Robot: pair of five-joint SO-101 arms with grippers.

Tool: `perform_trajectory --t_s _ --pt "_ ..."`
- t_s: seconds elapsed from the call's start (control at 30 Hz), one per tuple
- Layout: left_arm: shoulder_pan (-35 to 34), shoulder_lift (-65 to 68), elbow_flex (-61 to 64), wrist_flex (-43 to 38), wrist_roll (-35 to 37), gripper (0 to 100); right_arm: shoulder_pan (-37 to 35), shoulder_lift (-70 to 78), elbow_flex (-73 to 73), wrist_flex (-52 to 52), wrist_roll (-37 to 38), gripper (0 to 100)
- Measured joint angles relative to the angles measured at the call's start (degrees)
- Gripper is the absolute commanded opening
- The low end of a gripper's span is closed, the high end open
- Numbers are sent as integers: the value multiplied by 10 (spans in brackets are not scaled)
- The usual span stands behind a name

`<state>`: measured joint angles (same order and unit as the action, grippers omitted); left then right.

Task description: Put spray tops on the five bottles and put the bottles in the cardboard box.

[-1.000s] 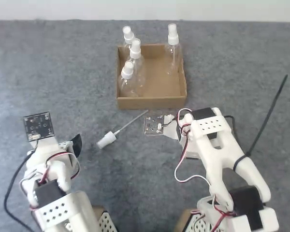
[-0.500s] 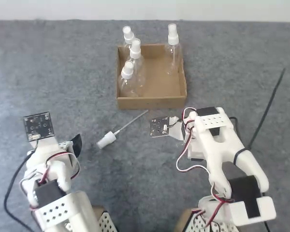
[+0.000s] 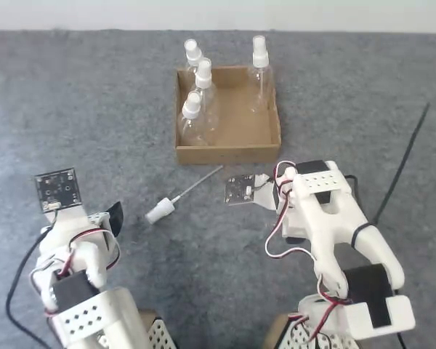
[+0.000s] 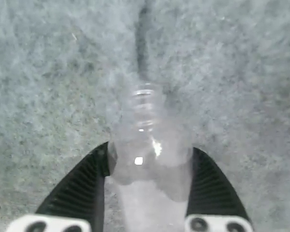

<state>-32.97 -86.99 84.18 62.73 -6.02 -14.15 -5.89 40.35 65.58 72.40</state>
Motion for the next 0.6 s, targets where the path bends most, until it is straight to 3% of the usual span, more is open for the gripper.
perform_trajectory --t_s 0.33,0.6 --pt "0 0 0 0 0 319 -3 0 -58 18 -189 27" --pt "0 0 0 0 0 319 -72 -72 -102 118 -361 27"
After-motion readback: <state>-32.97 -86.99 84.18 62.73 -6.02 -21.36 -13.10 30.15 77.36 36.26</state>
